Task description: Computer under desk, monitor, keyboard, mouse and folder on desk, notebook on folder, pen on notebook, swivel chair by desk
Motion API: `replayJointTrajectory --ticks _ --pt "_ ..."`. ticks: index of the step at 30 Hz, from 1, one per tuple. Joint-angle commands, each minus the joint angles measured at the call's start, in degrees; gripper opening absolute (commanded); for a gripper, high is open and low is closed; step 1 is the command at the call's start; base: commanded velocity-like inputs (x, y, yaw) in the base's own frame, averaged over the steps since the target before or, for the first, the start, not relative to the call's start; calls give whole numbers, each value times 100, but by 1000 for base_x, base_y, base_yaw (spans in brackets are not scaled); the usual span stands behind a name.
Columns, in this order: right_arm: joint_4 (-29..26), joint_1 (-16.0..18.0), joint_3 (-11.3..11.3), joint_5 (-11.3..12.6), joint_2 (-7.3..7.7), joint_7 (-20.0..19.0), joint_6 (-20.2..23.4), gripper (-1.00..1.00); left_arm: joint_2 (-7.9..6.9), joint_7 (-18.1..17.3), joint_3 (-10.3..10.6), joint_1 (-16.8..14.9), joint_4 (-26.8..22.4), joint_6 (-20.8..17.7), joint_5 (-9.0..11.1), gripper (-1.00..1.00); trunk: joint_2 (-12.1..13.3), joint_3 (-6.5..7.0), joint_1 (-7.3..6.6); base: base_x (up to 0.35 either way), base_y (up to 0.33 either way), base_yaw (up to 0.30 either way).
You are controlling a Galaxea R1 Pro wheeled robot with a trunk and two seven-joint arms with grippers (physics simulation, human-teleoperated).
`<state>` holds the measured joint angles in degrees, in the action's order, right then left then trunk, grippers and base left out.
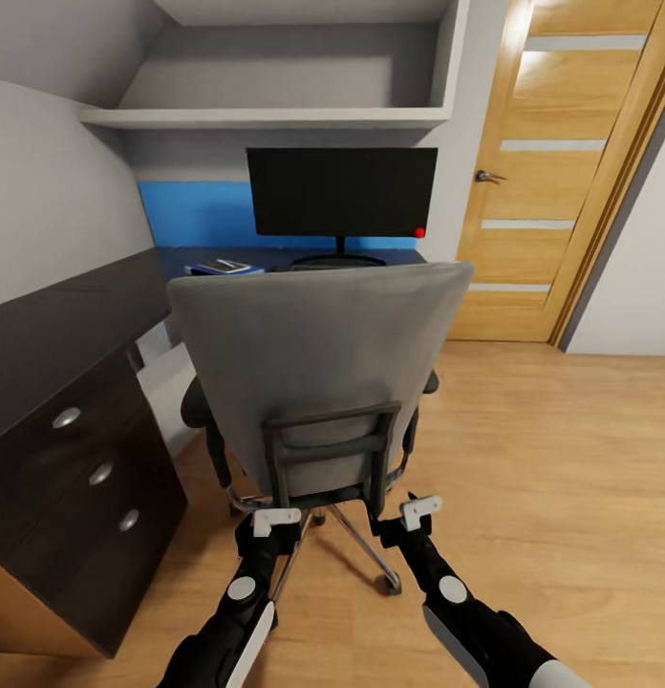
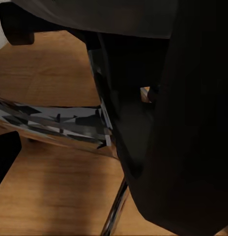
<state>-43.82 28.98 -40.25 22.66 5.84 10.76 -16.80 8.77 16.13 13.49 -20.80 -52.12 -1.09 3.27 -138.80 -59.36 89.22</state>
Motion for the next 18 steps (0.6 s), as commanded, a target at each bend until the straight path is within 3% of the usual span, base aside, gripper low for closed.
replayJointTrajectory --ticks 1,18 --pt "19 11 -20 135 13 76 -43 100 -7 57 4 -3 -9 -14 15 100 -2 -5 3 333 0 0" --pt "117 11 -18 130 4 76 -43 100 -15 57 -13 -3 -9 -21 15 100 -2 -5 3 333 0 0"
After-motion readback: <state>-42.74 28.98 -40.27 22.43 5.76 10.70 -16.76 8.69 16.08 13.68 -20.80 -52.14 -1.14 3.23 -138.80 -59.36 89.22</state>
